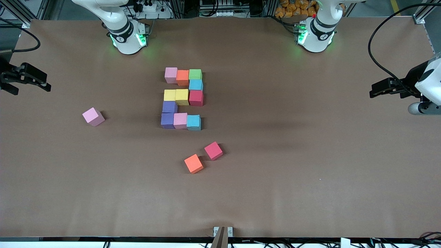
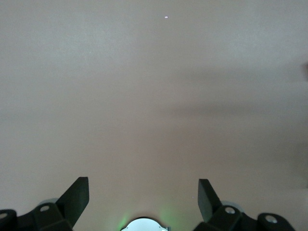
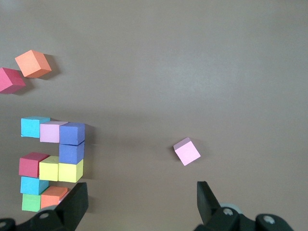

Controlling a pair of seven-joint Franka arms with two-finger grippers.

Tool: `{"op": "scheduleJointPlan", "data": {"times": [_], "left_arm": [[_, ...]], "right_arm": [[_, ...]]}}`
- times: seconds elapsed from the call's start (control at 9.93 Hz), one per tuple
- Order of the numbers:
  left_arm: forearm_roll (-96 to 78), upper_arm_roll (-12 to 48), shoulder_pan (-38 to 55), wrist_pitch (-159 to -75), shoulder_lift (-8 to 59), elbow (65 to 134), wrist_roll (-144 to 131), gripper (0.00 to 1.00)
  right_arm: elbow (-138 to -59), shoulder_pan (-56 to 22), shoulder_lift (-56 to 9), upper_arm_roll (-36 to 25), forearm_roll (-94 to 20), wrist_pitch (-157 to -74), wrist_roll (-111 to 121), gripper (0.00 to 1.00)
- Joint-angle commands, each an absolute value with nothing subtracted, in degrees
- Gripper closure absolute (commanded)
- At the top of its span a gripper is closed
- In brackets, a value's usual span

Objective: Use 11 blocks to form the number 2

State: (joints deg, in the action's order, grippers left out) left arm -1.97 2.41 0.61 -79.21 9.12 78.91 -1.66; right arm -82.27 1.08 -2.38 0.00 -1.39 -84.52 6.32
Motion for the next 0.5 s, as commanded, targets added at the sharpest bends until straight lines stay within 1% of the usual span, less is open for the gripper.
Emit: {"op": "scheduleJointPlan", "data": {"times": [0.0,0.1,0.3,0.4], "left_arm": [[-2.9,1.2,1.5,-79.7,6.7,82.1,1.2,0.00],[-2.1,1.1,1.8,-79.9,6.7,81.9,1.1,0.00],[2.2,1.1,2.5,-84.8,6.7,81.7,1.2,0.00],[2.3,1.1,2.5,-85.9,6.8,81.7,1.3,0.00]], "right_arm": [[-80.6,2.4,-3.2,0.3,-1.1,-83.6,6.5,0.00],[-80.6,2.9,-3.2,0.4,-1.1,-83.6,6.6,0.00],[-80.6,3.0,-3.2,0.4,-1.2,-83.6,6.4,0.00],[-80.6,2.9,-3.2,0.4,-1.2,-83.7,6.3,0.00]]}}
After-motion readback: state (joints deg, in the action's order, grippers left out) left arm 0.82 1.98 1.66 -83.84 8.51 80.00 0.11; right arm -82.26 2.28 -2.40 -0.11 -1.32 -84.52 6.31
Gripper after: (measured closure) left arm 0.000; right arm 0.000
